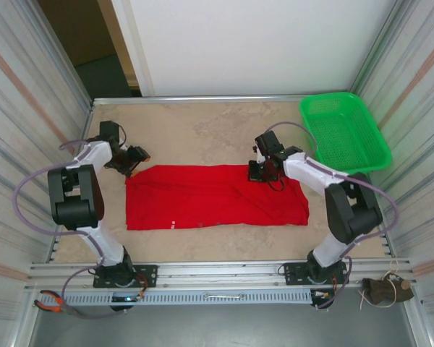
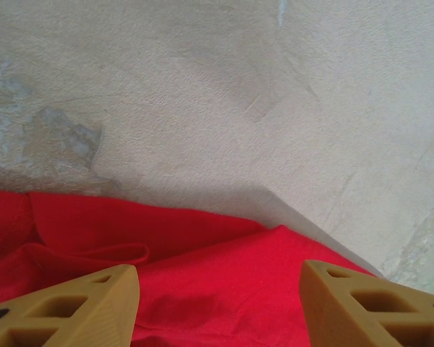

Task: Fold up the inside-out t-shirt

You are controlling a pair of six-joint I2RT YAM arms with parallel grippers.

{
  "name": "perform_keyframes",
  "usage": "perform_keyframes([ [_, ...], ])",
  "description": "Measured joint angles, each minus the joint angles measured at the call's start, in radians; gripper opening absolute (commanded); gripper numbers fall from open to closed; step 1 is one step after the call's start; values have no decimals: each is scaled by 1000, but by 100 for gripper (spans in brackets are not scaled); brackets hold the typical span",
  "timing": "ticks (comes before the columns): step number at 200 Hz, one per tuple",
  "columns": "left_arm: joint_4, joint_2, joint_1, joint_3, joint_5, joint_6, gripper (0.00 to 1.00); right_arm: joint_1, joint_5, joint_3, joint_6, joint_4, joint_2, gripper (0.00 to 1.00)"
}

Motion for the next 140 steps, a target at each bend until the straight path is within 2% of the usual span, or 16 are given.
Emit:
perform_keyframes([
  [29,0,-16,0,0,0,0,61,103,16,-23,24,-13,-117,0],
  [58,2,-33,0,-7,3,0,61,263,57,-88,108,-12,-167,0],
  [79,3,-40,0,-15,4,0,61,402,87,-133,186,-29,-171,33],
  [105,3,-42,0,-15,5,-1,61,553,135,-153,265,-76,-219,44],
  [121,2,-49,0,-15,6,0,61,544,163,-174,294,-103,-306,45],
  [140,2,-66,0,-15,8,-1,61,403,189,-212,320,-126,-414,45],
])
